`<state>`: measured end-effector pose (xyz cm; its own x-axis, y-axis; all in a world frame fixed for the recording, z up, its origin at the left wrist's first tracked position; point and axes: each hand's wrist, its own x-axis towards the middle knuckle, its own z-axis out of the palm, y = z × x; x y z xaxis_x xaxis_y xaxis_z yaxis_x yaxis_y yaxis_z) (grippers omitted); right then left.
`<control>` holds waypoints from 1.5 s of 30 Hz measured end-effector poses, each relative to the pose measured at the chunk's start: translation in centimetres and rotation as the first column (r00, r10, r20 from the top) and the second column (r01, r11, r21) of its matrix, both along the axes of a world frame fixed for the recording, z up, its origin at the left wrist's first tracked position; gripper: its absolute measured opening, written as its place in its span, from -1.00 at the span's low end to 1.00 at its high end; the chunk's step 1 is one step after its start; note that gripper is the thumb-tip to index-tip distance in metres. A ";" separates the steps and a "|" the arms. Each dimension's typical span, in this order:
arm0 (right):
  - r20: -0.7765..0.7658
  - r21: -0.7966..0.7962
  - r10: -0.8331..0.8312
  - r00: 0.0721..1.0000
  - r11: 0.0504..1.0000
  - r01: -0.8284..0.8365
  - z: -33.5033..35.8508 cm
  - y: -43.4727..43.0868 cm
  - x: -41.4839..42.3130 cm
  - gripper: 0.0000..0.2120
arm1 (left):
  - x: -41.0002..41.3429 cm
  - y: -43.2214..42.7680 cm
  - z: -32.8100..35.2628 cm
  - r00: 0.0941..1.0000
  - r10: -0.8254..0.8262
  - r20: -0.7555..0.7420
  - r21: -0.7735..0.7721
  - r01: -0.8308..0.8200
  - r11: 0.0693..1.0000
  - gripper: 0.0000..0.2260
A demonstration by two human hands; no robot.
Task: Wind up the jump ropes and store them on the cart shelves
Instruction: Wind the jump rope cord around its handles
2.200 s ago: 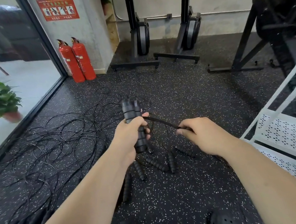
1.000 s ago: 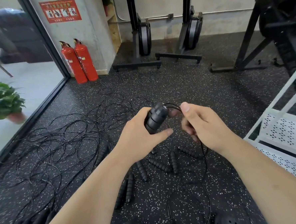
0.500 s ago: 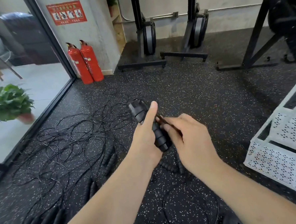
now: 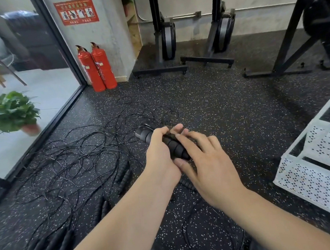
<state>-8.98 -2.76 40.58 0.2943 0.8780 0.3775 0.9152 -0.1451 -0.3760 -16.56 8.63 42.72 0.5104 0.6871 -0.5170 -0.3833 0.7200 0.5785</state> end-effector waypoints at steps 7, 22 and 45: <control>-0.471 0.015 -0.030 0.882 0.999 0.042 0.5 0.6 1.4 -0.73 | -0.5 0.0 -0.3 0.980 -0.142 -0.140 0.137 0.162 0.977 -0.33; -0.890 -0.285 -0.155 0.428 0.923 -0.259 4.1 -1.8 7.9 -0.65 | -1.6 -0.1 -1.4 0.408 0.669 -0.621 0.226 0.911 -0.345 -0.48; -0.778 -0.221 -0.127 0.615 0.972 -0.079 -1.0 -1.9 7.9 -0.56 | -3.0 1.4 0.0 0.465 0.449 -0.763 0.485 0.871 -0.079 -0.64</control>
<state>-1.06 -4.69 39.58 0.4074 0.8907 -0.2017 0.2790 -0.3317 -0.9012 -19.52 10.02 42.73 0.7546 0.6351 0.1650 0.5401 -0.7439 0.3937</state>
